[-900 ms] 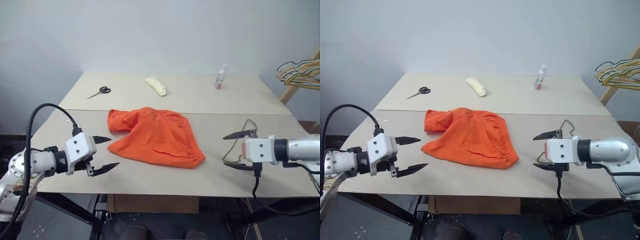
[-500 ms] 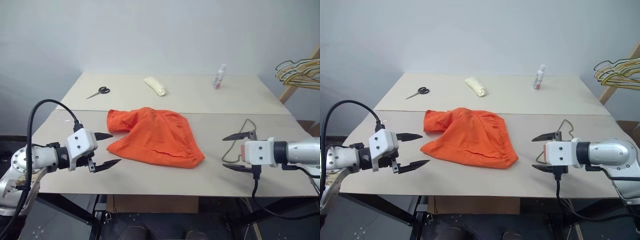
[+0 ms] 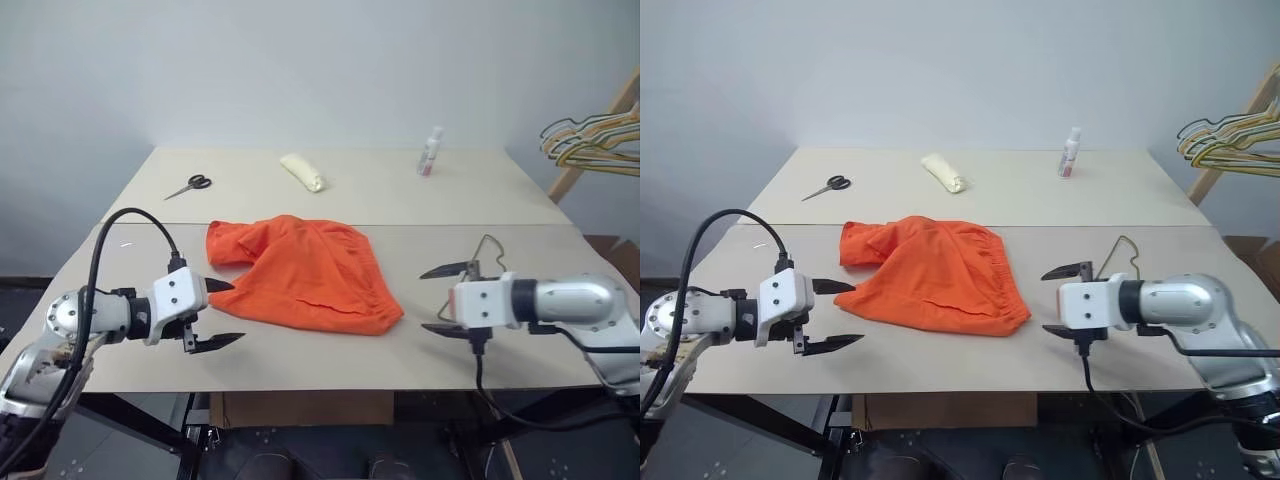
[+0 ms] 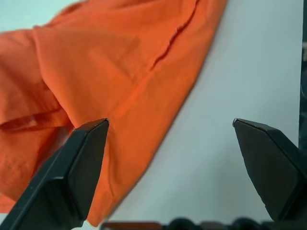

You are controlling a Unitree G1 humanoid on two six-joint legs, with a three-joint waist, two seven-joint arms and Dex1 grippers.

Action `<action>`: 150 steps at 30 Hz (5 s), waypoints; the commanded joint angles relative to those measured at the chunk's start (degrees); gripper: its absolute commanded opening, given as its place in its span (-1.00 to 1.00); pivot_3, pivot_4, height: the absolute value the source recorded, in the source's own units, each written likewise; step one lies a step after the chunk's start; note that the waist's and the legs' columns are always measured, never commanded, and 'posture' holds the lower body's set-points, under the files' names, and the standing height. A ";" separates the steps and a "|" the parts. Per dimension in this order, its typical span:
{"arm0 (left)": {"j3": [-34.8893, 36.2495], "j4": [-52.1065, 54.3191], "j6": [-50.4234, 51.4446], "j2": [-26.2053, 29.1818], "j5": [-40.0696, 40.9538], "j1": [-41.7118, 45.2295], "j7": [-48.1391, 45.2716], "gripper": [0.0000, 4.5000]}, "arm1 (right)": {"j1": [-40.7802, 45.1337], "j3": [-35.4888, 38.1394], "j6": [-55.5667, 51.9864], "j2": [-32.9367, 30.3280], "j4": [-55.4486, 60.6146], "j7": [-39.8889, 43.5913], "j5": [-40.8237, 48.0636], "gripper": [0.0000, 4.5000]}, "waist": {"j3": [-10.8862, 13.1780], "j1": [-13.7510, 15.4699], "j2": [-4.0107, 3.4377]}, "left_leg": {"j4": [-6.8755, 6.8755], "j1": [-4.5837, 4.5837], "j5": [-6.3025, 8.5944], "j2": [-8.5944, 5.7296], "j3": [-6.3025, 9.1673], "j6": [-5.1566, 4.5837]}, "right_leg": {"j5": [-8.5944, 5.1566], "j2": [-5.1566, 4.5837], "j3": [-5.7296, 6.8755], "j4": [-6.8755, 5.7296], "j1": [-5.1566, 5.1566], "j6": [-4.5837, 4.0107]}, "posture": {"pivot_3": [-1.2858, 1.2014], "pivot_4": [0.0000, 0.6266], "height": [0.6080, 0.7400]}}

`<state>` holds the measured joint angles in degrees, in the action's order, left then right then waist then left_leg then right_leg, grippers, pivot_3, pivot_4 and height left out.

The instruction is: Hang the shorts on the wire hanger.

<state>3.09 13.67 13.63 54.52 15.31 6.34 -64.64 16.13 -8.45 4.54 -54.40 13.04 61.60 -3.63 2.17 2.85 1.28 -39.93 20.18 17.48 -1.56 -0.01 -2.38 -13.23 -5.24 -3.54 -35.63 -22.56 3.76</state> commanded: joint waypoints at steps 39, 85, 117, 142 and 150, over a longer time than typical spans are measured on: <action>-21.10 -52.28 -34.53 -7.22 -26.49 29.57 -3.83 0.61 | 13.06 -15.01 18.53 12.05 -22.08 -9.90 -20.73 -1.00 | -0.03 -2.64 0.02 | 0.06 0.03 -0.14 -0.34 0.06 0.21 | -0.04 -0.02 -0.09 -0.34 -0.29 -0.07 | 0.05 -1.00 1.00; 4.53 -28.33 -16.75 -18.29 -21.92 52.50 49.19 -0.98 | 43.59 4.98 -6.63 26.08 -27.11 -59.72 -17.17 -1.00 | -0.68 -5.85 0.80 | 0.47 2.11 -0.72 -0.86 0.39 1.22 | 0.11 -0.88 1.29 -1.57 -3.63 -0.19 | 0.07 -1.00 1.00; -2.33 14.63 5.04 14.38 -6.86 -12.32 -5.17 -0.81 | 5.46 -14.47 11.13 2.56 -2.06 -1.89 -12.66 -0.88 | 0.12 -1.66 0.14 | 0.11 -0.88 0.10 -0.37 -0.08 -0.23 | 0.05 -0.71 1.27 -0.47 0.15 -0.21 | 0.09 -1.00 1.00; 0.53 12.09 4.38 0.01 6.04 2.77 -1.77 1.00 | 9.11 5.41 -58.12 25.67 -3.57 -31.88 -7.84 1.00 | 0.08 -1.65 0.13 | 0.11 -0.01 0.00 -0.52 0.12 0.07 | 0.19 -0.78 1.29 -0.54 -0.71 -0.34 | 0.07 -1.00 1.00; -2.76 8.52 1.97 -0.40 4.03 6.07 -3.09 1.00 | 3.17 -3.21 -56.72 19.89 -2.10 -32.45 -11.95 1.00 | 0.07 -2.76 0.08 | 0.11 0.24 -0.01 -0.55 0.00 0.07 | 0.21 -0.77 1.24 -0.52 -1.01 -0.32 | 0.05 -1.00 1.00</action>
<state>0.19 22.68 16.98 54.06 19.70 11.40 -67.30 19.35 -11.41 -52.24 -32.60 9.12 29.29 -13.62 2.24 0.08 1.36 -39.82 20.33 17.48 -2.10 -0.01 -2.31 -13.02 -5.98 -2.29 -36.11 -23.45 3.44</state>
